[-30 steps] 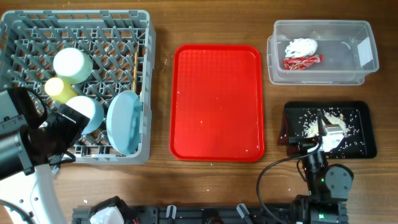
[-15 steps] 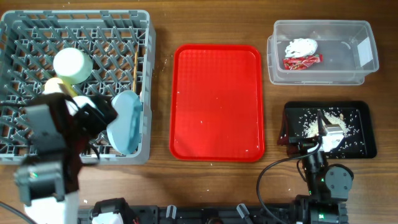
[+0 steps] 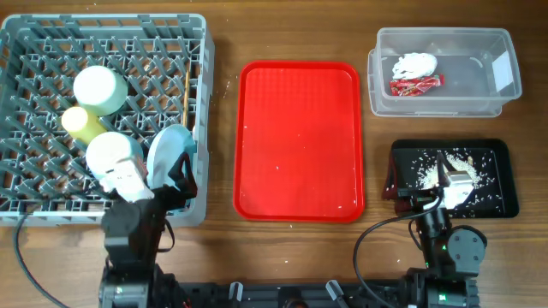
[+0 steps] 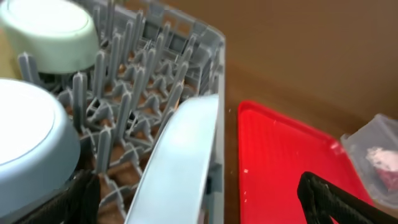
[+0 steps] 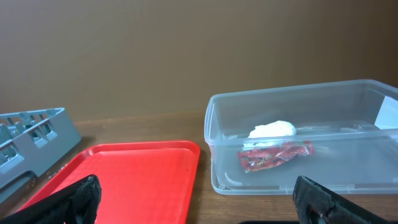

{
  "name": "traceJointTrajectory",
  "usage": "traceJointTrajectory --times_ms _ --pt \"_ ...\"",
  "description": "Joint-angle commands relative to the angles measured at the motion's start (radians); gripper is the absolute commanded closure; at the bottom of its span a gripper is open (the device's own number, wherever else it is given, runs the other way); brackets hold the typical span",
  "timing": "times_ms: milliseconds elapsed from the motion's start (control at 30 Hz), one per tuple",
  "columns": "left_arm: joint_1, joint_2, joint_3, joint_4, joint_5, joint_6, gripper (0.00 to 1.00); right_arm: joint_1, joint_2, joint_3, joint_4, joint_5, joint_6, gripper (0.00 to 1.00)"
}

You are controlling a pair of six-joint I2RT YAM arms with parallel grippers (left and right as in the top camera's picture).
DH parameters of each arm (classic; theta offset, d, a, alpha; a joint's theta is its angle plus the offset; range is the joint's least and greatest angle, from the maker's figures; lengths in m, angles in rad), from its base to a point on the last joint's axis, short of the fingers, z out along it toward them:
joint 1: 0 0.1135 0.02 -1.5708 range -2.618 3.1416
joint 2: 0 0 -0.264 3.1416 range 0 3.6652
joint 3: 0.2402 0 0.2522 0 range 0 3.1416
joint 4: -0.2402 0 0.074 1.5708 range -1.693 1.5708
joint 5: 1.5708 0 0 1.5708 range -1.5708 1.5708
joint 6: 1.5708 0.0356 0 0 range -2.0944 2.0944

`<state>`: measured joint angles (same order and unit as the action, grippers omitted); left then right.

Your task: Sort waste into correct bins and load items into the dishwasher rack

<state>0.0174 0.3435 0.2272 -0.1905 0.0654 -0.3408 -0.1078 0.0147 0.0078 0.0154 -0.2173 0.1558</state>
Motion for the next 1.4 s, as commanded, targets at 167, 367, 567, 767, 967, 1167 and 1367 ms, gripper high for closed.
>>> traceJointTrajectory --times_ms 167,367,567,767,967,1167,1367 --pt "-0.007 -0.248 -0.163 0.106 -0.007 0.020 0.00 -0.001 -0.011 -0.003 0.002 -0.015 0.007 0.00" --pt "-0.008 -0.327 -0.221 0.159 -0.008 0.020 0.00 -0.001 -0.011 -0.003 0.002 -0.015 0.007 0.00" --pt "-0.008 -0.334 -0.221 0.115 -0.023 0.040 0.00 -0.001 -0.011 -0.003 0.002 -0.015 0.007 0.00" --pt "-0.008 -0.341 -0.221 0.114 -0.023 0.098 0.00 -0.001 -0.011 -0.003 0.002 -0.015 0.007 0.00" --pt "-0.008 -0.340 -0.221 0.116 -0.022 0.121 0.00 -0.001 -0.011 -0.003 0.002 -0.015 0.007 0.00" --pt "-0.008 -0.338 -0.221 0.116 -0.022 0.121 0.00 -0.001 -0.011 -0.003 0.002 -0.015 0.007 0.00" --pt "-0.008 -0.338 -0.221 0.116 -0.022 0.121 0.00 -0.001 -0.011 -0.003 0.002 -0.015 0.007 0.00"
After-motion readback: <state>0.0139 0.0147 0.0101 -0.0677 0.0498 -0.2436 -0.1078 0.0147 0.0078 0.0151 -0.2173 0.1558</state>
